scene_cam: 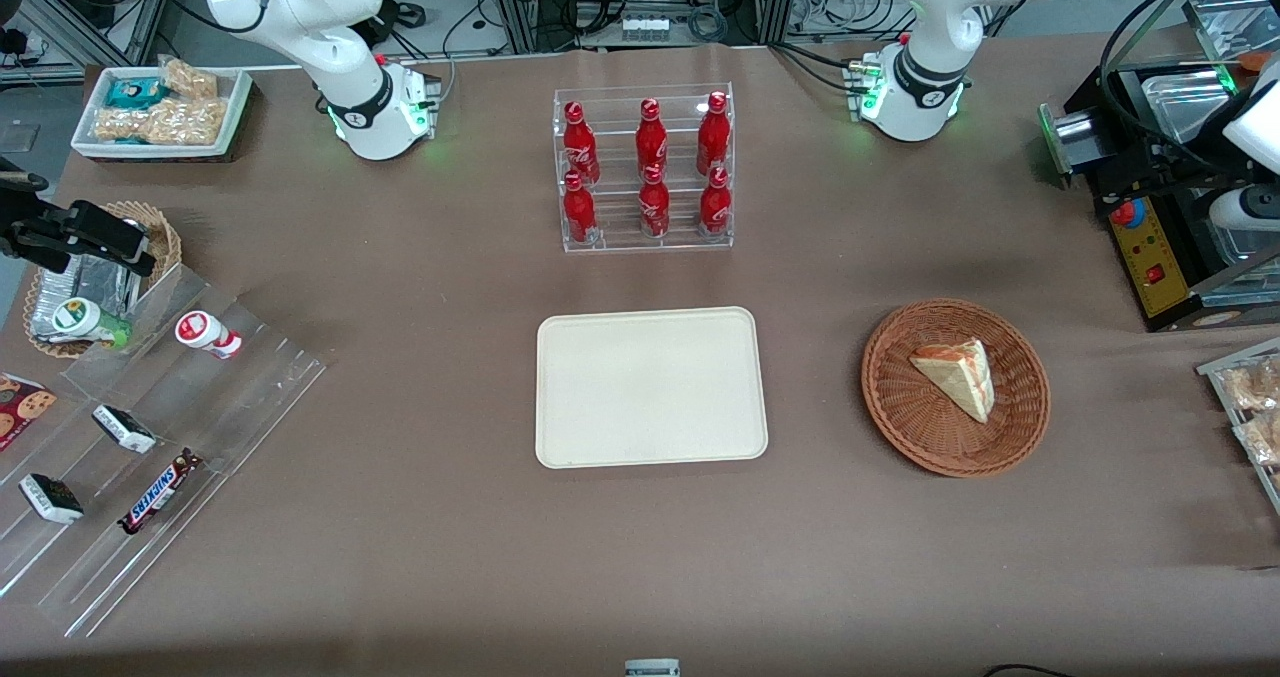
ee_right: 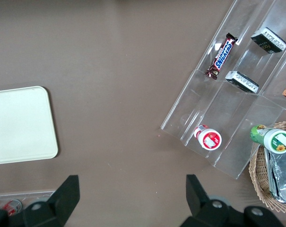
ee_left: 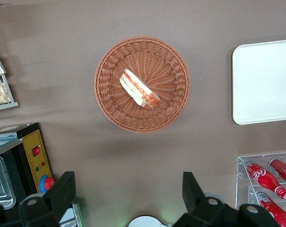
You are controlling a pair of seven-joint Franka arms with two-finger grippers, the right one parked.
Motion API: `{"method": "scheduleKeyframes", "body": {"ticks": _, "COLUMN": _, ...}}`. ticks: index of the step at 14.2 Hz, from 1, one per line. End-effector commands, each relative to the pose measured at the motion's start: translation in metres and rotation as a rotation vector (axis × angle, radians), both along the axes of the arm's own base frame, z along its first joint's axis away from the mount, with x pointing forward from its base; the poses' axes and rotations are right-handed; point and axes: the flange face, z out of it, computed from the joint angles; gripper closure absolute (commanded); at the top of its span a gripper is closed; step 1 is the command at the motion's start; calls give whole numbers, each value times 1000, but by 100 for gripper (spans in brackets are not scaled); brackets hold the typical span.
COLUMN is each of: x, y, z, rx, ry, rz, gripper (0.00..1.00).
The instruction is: Place sandwich from basket to tray
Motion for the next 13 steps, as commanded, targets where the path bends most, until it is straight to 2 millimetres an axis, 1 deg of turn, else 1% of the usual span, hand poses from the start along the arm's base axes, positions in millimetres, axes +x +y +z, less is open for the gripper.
{"method": "scheduleKeyframes", "body": {"ticks": 1, "x": -6, "y": 1, "z": 5, "rx": -6, "ry": 0, "rz": -6, "gripper": 0}}
{"method": "scheduleKeyframes", "body": {"ticks": 5, "x": -5, "y": 1, "z": 4, "rx": -6, "ry": 2, "rz": -8, "gripper": 0}}
{"method": "scheduleKeyframes", "body": {"ticks": 11, "x": -1, "y": -5, "z": -8, "rx": -6, "ry": 33, "rz": -15, "gripper": 0}}
{"method": "scheduleKeyframes", "body": {"ticks": 13, "x": 8, "y": -7, "z": -26, "rx": -5, "ry": 71, "rz": -17, "gripper": 0}}
